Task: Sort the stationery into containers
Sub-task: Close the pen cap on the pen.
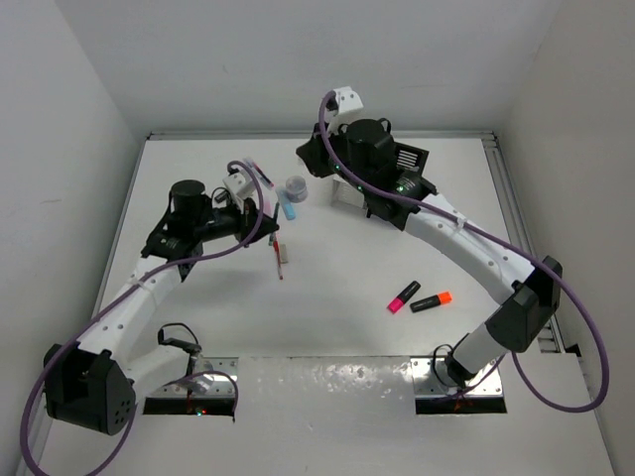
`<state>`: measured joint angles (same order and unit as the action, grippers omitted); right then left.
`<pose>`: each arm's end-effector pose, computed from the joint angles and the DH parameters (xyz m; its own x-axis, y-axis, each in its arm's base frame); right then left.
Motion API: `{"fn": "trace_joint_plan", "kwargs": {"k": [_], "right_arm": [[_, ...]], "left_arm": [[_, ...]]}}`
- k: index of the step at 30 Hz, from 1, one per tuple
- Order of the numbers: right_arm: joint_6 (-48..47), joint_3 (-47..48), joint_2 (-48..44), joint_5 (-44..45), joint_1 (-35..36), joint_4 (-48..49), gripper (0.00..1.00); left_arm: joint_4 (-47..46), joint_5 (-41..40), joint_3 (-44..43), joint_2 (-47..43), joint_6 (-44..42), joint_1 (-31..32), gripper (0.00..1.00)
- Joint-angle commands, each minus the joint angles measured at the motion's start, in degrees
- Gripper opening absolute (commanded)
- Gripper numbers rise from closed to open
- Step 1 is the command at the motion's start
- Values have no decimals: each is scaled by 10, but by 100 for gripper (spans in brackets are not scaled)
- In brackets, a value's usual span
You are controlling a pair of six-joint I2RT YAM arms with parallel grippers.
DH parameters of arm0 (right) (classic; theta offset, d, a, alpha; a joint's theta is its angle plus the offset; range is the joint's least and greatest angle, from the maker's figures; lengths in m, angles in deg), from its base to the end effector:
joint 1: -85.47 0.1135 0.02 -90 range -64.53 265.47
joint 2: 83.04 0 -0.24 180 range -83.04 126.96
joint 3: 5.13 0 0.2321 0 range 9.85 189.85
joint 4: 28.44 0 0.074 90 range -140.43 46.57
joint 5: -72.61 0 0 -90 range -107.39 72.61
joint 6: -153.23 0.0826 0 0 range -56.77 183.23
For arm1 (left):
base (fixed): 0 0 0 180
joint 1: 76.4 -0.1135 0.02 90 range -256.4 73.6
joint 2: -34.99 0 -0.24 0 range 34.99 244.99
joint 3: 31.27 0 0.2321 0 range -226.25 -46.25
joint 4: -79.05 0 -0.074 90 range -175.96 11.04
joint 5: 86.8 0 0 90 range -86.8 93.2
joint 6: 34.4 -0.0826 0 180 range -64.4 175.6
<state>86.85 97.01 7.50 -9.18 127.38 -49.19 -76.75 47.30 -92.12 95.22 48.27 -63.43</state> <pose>0.3081 0.2607 0.3754 -0.3313 0.2355 -0.9137 -0.4622 0.8037 0.3748 0.2357 -0.1133 0.2710 -0.2868 0.1601 -0.9445 0.8260 0.5407 -0.1592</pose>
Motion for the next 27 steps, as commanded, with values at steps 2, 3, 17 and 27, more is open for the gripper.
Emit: {"fn": "trace_joint_plan", "kwargs": {"k": [2,3,17,27], "right_arm": [[-93,20,-7,-20,20,93,0],[-93,21,-9,-20,22,101,0],[-110,-122,-98,-43,36,245,0],[-96,-139,-99,-44,39,230,0]], "left_arm": [[-79,13,-32,9,60,21,0],[-82,13,-34,10,67,22,0],[-231,-20,-26,49,191,49,0],[-241,-38,-24,60,176,65,0]]}}
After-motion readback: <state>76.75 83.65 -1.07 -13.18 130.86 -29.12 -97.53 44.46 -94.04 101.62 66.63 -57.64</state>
